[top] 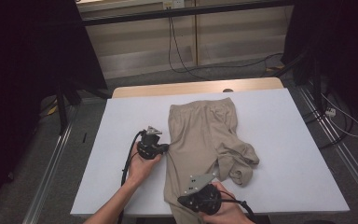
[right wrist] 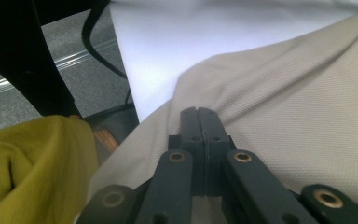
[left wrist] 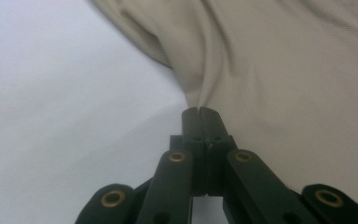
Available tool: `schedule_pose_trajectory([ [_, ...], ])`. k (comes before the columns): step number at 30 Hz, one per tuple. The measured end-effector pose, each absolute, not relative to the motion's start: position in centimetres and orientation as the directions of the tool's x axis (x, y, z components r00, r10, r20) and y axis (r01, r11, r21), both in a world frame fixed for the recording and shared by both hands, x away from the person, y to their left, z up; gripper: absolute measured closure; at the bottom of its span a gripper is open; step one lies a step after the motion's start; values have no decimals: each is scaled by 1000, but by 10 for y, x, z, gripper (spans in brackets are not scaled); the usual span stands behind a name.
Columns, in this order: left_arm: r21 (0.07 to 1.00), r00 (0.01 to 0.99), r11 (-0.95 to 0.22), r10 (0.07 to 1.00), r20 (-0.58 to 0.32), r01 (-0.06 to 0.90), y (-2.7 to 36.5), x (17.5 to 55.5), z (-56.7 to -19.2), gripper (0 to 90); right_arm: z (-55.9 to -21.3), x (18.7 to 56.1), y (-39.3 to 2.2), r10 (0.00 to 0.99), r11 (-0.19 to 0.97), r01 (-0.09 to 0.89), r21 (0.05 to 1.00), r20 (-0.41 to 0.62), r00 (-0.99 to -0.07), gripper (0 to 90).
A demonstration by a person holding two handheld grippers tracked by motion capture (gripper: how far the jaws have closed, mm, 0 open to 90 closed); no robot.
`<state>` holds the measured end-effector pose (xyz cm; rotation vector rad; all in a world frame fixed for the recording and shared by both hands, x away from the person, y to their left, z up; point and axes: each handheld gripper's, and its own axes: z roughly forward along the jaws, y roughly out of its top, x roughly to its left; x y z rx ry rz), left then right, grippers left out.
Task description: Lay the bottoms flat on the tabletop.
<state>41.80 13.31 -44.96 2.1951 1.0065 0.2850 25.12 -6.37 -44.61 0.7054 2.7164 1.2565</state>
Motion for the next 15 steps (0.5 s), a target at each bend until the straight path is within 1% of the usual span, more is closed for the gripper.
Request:
schedule_pose_trajectory([
  [2, 681, 683, -461, 726, -80, 569, 136, 418, -450, 900, -447, 251, -58, 416, 566, 367, 739, 129, -900, 900],
  [4, 684, 684, -448, 722, -103, 576, 136, 417, -452, 900, -450, 250, -59, 412, 568, 374, 734, 140, -900, 900],
  [5, 683, 691, -462, 717, -89, 567, 136, 417, -452, 876, -451, 250, -61, 413, 567, 382, 730, 150, -898, 891],
  [6, 688, 691, -465, 719, -74, 557, 136, 416, -451, 823, -452, 251, -64, 406, 566, 385, 728, 160, -900, 848],
  [7, 701, 694, -455, 716, -78, 549, 136, 415, -451, 792, -451, 252, -68, 414, 551, 398, 734, 175, -894, 780],
  [8, 714, 695, -444, 715, -82, 541, 137, 414, -449, 742, -450, 253, -73, 424, 542, 402, 738, 173, -889, 738],
  [9, 718, 694, -441, 716, -80, 538, 137, 412, -448, 667, -447, 253, -77, 431, 536, 402, 742, 169, -886, 713],
  [10, 723, 697, -436, 712, -86, 535, 137, 410, -446, 613, -445, 254, -81, 439, 531, 402, 746, 163, -884, 684],
  [11, 731, 700, -429, 708, -93, 531, 137, 408, -444, 597, -442, 256, -89, 464, 511, 411, 755, 161, -871, 641],
  [12, 739, 703, -428, 706, -86, 520, 137, 406, -443, 552, -440, 258, -95, 490, 490, 431, 758, 169, -855, 609],
  [13, 742, 705, -433, 706, -75, 513, 137, 404, -442, 503, -438, 260, -103, 510, 475, 441, 761, 170, -843, 599],
  [15, 747, 708, -431, 702, -74, 506, 137, 399, -439, 439, -435, 264, -117, 553, 447, 463, 766, 170, -815, 592],
])
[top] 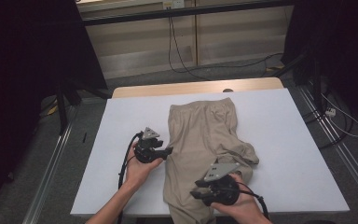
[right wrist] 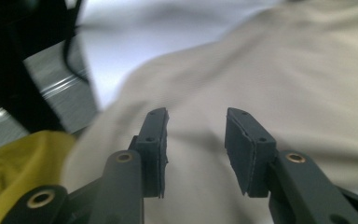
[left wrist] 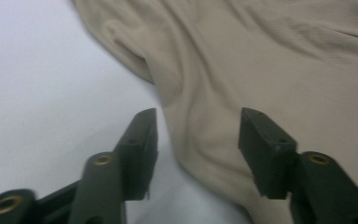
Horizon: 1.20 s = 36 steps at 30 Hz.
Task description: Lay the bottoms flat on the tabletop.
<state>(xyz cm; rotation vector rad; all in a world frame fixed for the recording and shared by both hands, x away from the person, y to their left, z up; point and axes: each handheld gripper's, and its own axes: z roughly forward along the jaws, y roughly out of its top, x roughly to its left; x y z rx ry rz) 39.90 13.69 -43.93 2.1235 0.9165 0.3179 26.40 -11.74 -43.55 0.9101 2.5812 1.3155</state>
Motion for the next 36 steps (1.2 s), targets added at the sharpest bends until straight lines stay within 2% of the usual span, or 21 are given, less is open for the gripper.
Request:
schedule_pose_trajectory([
  [4, 757, 711, -429, 700, -67, 494, 138, 389, -438, 285, -433, 268, -147, 634, 398, 485, 779, 149, -759, 603],
  [10, 767, 715, -425, 696, -64, 481, 144, 373, -435, 189, -432, 267, -191, 725, 360, 505, 785, 105, -681, 591],
  [14, 773, 713, -403, 695, -89, 490, 152, 364, -435, 173, -430, 269, -216, 776, 344, 510, 788, 66, -627, 489],
  [16, 778, 744, -449, 667, -36, 440, 159, 363, -431, 183, -434, 271, -226, 795, 354, 517, 779, 41, -606, 421],
  [17, 788, 729, -452, 685, 5, 418, 163, 361, -428, 192, -438, 272, -230, 808, 349, 530, 772, 39, -588, 391],
  [18, 799, 716, -420, 698, -18, 430, 167, 360, -427, 170, -443, 273, -233, 810, 334, 545, 769, 62, -583, 370],
  [20, 788, 709, -393, 701, -77, 474, 172, 357, -430, 153, -447, 274, -232, 799, 347, 548, 761, 65, -597, 360],
  [22, 767, 721, -427, 690, -66, 479, 176, 350, -433, 153, -447, 276, -226, 792, 364, 538, 760, 51, -608, 336],
  [27, 781, 730, -414, 679, -76, 467, 175, 342, -433, 153, -454, 287, -206, 766, 425, 528, 735, 19, -642, 324],
  [30, 779, 745, -431, 663, -69, 456, 168, 341, -434, 153, -461, 297, -195, 763, 452, 538, 712, 3, -646, 265],
  [31, 781, 750, -432, 658, -70, 451, 166, 340, -433, 153, -462, 298, -194, 767, 446, 530, 721, -2, -642, 279],
  [32, 785, 754, -432, 653, -67, 444, 165, 339, -433, 153, -461, 299, -193, 777, 434, 543, 719, 6, -629, 382],
  [33, 788, 757, -436, 651, -58, 435, 165, 339, -432, 153, -459, 298, -195, 786, 429, 547, 719, 1, -618, 562],
  [34, 790, 757, -436, 651, -55, 432, 164, 339, -431, 154, -458, 297, -198, 796, 418, 552, 722, 2, -605, 658],
  [36, 789, 756, -435, 653, -55, 433, 163, 339, -432, 154, -456, 294, -203, 794, 416, 562, 715, 15, -608, 760],
])
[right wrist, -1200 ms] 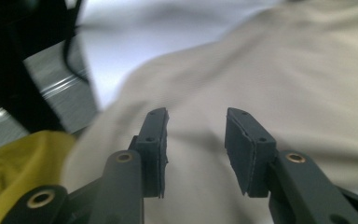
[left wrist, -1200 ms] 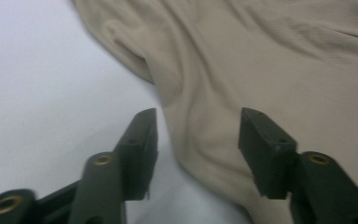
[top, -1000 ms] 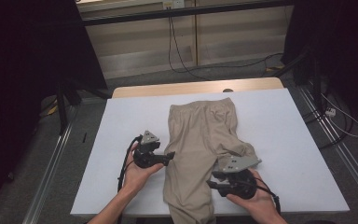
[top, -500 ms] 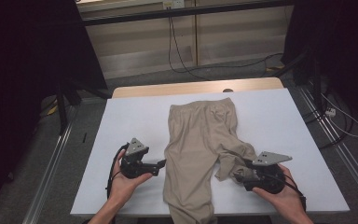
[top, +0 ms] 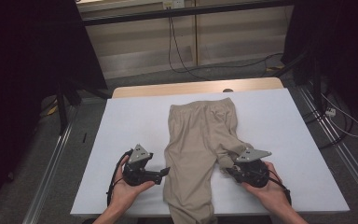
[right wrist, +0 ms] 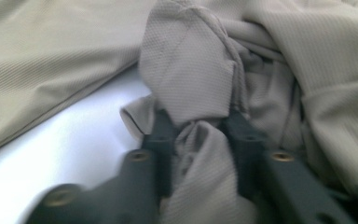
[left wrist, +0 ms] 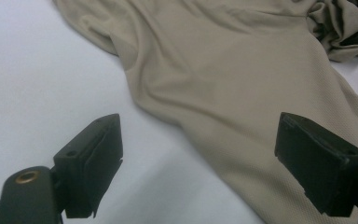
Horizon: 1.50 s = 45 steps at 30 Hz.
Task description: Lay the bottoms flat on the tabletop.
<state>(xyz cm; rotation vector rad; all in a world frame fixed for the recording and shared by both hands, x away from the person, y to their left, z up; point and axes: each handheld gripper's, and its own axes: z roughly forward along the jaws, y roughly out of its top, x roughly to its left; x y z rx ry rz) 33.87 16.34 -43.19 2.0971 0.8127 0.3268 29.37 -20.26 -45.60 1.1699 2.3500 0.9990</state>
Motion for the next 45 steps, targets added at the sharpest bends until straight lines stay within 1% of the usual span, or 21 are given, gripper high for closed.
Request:
schedule_pose_trajectory([
  [1, 787, 755, -436, 653, -57, 436, 163, 339, -432, 154, -454, 291, -204, 787, 423, 563, 711, 20, -616, 777],
  [4, 789, 755, -434, 653, -57, 434, 162, 338, -432, 157, -451, 278, -205, 760, 447, 561, 697, 35, -649, 785],
  [14, 786, 760, -442, 648, -53, 432, 159, 337, -433, 159, -447, 228, -210, 708, 466, 573, 674, 104, -699, 776],
  [15, 785, 760, -441, 647, -57, 434, 158, 337, -433, 159, -446, 224, -210, 706, 465, 577, 672, 112, -699, 742],
  [17, 786, 761, -444, 647, -52, 431, 158, 338, -433, 160, -444, 220, -210, 704, 451, 573, 684, 121, -699, 597],
  [18, 785, 761, -442, 647, -57, 434, 158, 338, -433, 160, -442, 220, -210, 706, 435, 553, 711, 112, -699, 506],
  [20, 786, 761, -443, 646, -53, 431, 158, 338, -433, 160, -436, 222, -212, 737, 386, 544, 745, 105, -667, 374],
  [21, 787, 761, -442, 647, -53, 431, 158, 338, -433, 160, -433, 224, -214, 754, 352, 539, 765, 110, -648, 323],
  [22, 787, 761, -441, 646, -55, 431, 158, 338, -433, 160, -429, 226, -217, 765, 322, 535, 781, 118, -633, 317],
  [25, 805, 766, -427, 641, -53, 413, 158, 338, -432, 160, -422, 239, -220, 780, 282, 518, 807, 121, -614, 364],
  [28, 809, 764, -420, 643, -54, 411, 159, 338, -430, 151, -421, 260, -212, 778, 309, 516, 799, 100, -620, 474],
  [31, 809, 768, -423, 639, -55, 410, 159, 338, -431, 148, -427, 286, -200, 764, 354, 526, 773, 84, -639, 494],
  [32, 808, 768, -422, 638, -57, 411, 159, 338, -431, 148, -432, 296, -194, 767, 376, 532, 759, 67, -638, 484],
  [34, 806, 769, -425, 637, -57, 412, 159, 338, -431, 148, -441, 310, -187, 760, 396, 564, 725, 86, -644, 447],
  [36, 806, 771, -427, 634, -57, 410, 159, 338, -431, 148, -450, 315, -182, 771, 410, 584, 700, 75, -632, 399],
  [37, 807, 771, -427, 634, -56, 409, 159, 337, -430, 148, -453, 315, -182, 774, 416, 592, 690, 73, -629, 398],
  [39, 806, 770, -427, 636, -56, 411, 159, 338, -431, 148, -458, 311, -182, 785, 418, 575, 703, 39, -619, 470],
  [40, 805, 770, -428, 635, -56, 411, 159, 338, -431, 148, -457, 307, -183, 790, 416, 578, 702, 35, -612, 575],
  [41, 804, 770, -429, 636, -54, 411, 159, 338, -431, 148, -454, 304, -184, 781, 421, 580, 698, 46, -622, 813],
  [42, 804, 770, -430, 635, -54, 411, 159, 338, -431, 148, -452, 301, -186, 778, 426, 587, 688, 53, -626, 843],
  [45, 804, 769, -429, 637, -54, 411, 159, 338, -431, 148, -451, 290, -192, 765, 430, 592, 681, 74, -640, 855],
])
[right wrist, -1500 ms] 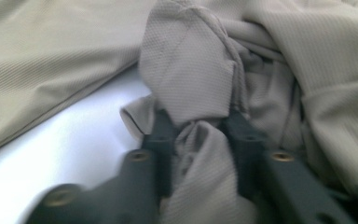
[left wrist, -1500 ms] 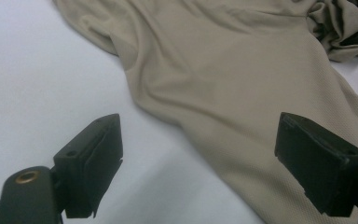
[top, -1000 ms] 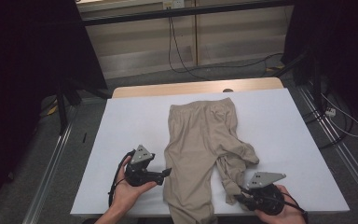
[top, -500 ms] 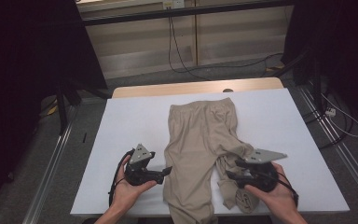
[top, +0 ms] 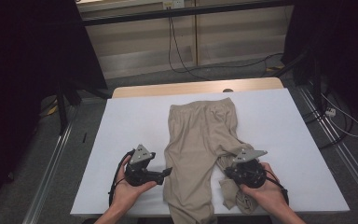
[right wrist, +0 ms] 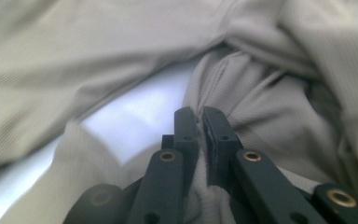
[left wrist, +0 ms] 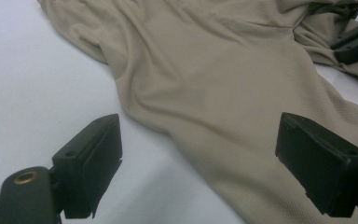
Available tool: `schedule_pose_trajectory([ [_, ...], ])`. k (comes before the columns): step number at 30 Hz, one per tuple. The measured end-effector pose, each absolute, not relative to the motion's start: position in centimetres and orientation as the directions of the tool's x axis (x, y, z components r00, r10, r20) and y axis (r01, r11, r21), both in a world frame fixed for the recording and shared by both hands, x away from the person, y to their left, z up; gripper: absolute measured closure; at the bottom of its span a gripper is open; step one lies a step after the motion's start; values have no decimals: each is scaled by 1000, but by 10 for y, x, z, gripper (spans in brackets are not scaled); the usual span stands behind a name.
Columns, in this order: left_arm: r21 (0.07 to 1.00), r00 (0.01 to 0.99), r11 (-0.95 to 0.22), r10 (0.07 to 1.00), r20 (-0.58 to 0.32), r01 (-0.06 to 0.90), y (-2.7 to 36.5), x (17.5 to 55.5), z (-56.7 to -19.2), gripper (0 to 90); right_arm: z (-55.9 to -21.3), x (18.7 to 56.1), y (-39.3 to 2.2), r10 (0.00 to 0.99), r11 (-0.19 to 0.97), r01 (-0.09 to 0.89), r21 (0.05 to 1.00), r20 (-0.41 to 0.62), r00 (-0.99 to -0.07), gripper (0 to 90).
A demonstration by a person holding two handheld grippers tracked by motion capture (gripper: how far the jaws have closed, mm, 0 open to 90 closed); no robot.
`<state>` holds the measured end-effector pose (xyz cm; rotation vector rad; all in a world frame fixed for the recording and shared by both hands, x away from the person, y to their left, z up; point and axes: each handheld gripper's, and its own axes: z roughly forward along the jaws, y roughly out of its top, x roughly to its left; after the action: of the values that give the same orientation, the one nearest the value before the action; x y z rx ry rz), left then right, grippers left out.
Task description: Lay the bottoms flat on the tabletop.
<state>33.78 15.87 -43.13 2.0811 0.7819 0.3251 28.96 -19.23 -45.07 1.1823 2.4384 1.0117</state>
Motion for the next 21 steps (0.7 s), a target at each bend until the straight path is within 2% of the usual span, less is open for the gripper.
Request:
schedule_pose_trajectory([
  [17, 799, 769, -435, 637, -53, 416, 158, 339, -432, 149, -445, 211, -207, 698, 460, 593, 661, 145, -702, 851],
  [18, 799, 769, -435, 637, -52, 415, 158, 339, -432, 149, -445, 207, -207, 691, 463, 594, 658, 151, -706, 841],
  [19, 799, 769, -435, 638, -51, 414, 157, 339, -432, 149, -444, 206, -206, 688, 460, 594, 659, 158, -708, 790],
  [21, 798, 767, -435, 640, -51, 416, 157, 339, -433, 149, -442, 206, -207, 685, 439, 583, 684, 165, -709, 635],
])
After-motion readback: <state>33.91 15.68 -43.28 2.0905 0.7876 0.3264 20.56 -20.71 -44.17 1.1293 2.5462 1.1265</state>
